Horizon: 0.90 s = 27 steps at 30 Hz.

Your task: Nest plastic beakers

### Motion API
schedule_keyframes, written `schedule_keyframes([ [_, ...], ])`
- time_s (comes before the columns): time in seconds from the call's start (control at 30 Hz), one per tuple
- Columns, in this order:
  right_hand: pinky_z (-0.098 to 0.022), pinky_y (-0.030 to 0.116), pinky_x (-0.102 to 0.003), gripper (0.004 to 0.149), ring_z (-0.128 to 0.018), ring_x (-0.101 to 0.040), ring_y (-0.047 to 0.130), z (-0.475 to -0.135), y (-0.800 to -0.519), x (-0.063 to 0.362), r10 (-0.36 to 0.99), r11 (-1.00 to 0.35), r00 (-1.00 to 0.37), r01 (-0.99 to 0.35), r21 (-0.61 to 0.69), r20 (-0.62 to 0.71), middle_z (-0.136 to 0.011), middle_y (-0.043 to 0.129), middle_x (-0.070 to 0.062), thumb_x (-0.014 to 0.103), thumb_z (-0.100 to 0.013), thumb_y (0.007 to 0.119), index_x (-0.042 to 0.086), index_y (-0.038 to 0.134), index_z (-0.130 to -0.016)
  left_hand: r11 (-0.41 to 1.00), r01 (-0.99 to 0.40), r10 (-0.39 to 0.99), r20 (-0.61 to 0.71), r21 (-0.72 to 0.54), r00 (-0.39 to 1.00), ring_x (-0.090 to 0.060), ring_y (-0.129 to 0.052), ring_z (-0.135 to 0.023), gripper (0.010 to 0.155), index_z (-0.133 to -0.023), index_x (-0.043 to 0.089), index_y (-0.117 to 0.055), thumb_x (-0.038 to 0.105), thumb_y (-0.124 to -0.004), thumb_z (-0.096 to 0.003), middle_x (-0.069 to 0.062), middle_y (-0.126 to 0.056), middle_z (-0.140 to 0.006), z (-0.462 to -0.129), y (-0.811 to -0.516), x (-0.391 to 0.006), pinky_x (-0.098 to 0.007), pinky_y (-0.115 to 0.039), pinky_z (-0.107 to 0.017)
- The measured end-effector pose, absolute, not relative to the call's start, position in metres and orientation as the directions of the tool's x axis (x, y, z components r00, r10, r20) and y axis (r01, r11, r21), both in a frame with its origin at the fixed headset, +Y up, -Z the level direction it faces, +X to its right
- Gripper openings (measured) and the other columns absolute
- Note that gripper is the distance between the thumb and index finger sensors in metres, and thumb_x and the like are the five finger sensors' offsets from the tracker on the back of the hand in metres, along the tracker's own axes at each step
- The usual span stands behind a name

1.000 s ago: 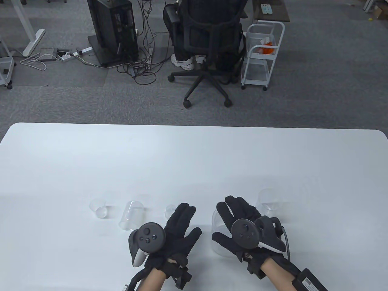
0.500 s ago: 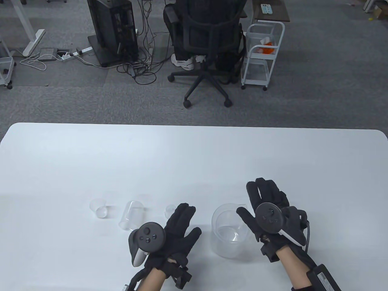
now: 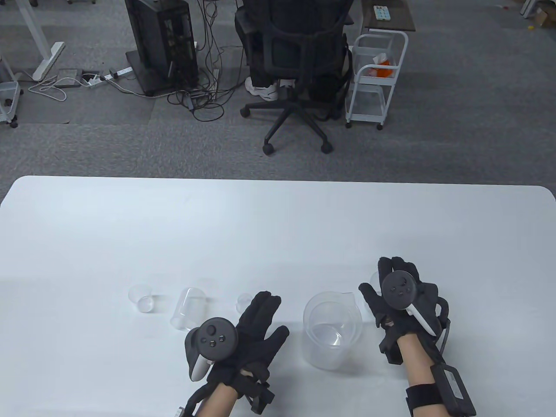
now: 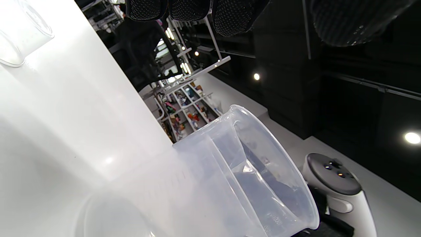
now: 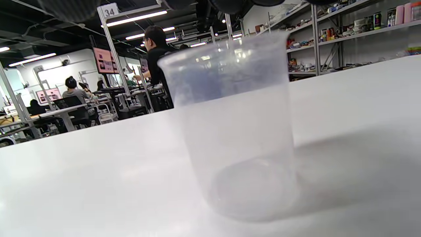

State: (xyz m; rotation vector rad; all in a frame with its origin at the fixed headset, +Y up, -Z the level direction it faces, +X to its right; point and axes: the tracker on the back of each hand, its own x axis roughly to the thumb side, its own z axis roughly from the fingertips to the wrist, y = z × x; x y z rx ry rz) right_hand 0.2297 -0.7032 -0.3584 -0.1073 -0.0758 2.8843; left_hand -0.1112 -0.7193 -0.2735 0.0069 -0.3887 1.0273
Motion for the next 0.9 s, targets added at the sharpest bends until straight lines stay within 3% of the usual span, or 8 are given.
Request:
schedule_keyframes([
  [0.27,-0.068,0.041,-0.071,0.084,-0.107,-0.050,0.025,-0.366,-0.733,0.228,0.194,-0.978,-0.974,-0.201,0.047,-0.116,-0.117,0.018,-0.020,0.065,-0.046,0.058,0.014,0.026,-0.106,0.525,-0.833,0.831,0.317,-0.176,0.457,-0.049,-0.045,-0.107,0.077,-0.106,0.021,-0.050,0.065,-0.063,-0.0441,-0.014,-0.038,-0.115,-0.274,-0.719,-0.111,-0.073,-0.040,-0.069],
  [0.37,-0.067,0.049,-0.066,0.079,-0.105,-0.051,0.033,-0.367,-0.733,0.229,0.145,-0.989,-0.981,-0.148,0.014,-0.126,-0.116,0.020,-0.021,0.059,-0.049,0.057,0.015,0.025,-0.105,0.527,-0.832,0.830,0.317,-0.176,0.459,-0.049,-0.045,-0.107,0.077,-0.106,0.021,-0.050,0.065,-0.063,-0.0441,-0.014,-0.038,-0.115,-0.274,-0.719,-0.111,-0.073,-0.040,-0.069],
  [0.47,-0.066,0.053,-0.061,0.071,-0.102,-0.050,0.040,-0.367,-0.733,0.232,0.185,-0.983,-0.972,-0.185,-0.014,-0.142,-0.116,0.024,-0.022,0.052,-0.051,0.059,0.016,0.030,-0.105,0.529,-0.830,0.829,0.316,-0.176,0.461,-0.049,-0.045,-0.107,0.077,-0.106,0.021,-0.050,0.065,-0.063,-0.0441,-0.015,-0.038,-0.115,-0.274,-0.719,-0.111,-0.073,-0.040,-0.069],
  [0.9,-0.064,0.054,-0.060,0.070,-0.099,-0.051,0.044,-0.357,-0.718,0.253,0.216,-0.975,-0.968,-0.208,-0.074,-0.130,-0.115,0.028,-0.025,0.050,-0.051,0.060,0.014,0.034,-0.105,0.531,-0.829,0.828,0.316,-0.176,0.463,-0.049,-0.045,-0.107,0.077,-0.106,0.021,-0.050,0.065,-0.063,-0.0441,-0.015,-0.038,-0.115,-0.274,-0.720,-0.111,-0.073,-0.040,-0.069],
])
